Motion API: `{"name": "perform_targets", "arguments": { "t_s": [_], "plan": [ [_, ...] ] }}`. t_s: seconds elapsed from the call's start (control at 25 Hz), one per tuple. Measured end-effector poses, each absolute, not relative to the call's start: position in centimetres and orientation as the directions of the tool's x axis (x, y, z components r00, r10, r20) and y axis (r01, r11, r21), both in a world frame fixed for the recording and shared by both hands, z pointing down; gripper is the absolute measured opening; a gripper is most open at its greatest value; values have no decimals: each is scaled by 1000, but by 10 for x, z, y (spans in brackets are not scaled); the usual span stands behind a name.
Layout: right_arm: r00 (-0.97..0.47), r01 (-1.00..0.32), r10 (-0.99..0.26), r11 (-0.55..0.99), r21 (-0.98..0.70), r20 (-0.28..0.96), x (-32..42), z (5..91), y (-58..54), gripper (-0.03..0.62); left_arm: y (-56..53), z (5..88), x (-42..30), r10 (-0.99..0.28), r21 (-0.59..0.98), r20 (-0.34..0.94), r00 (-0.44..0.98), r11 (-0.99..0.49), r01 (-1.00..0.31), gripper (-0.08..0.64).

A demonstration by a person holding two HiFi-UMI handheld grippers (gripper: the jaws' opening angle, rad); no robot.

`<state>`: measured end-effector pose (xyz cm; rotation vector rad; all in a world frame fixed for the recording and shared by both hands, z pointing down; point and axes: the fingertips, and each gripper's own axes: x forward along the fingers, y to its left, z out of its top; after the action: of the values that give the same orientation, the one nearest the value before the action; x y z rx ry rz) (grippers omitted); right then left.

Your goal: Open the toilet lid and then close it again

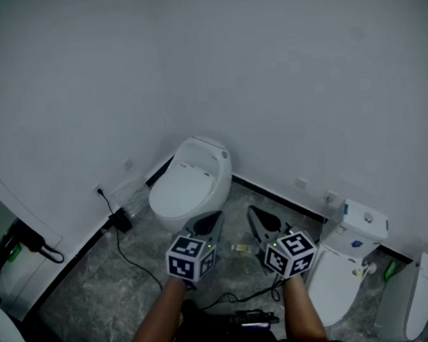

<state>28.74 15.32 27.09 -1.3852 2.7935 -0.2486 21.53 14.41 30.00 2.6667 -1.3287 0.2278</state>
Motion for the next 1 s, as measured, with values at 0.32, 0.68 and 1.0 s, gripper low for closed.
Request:
{"name": "perform_targets", "arguments": {
  "t_s": [0.32,0.68,1.0],
  "plan": [
    [-667,-744,-738,654,-138,104,205,283,130,9,127,315,126,-823,87,226,521,-516,-852,6],
    [-687,-727,-712,674,-133,146,115,296,98,9,100,332,30,-832,116,252,493,-480,-870,6],
    [-687,-726,-697,673,-144,204,58,318,76,9,78,353,-33,-830,150,288,477,-453,-879,6]
  ]
}}
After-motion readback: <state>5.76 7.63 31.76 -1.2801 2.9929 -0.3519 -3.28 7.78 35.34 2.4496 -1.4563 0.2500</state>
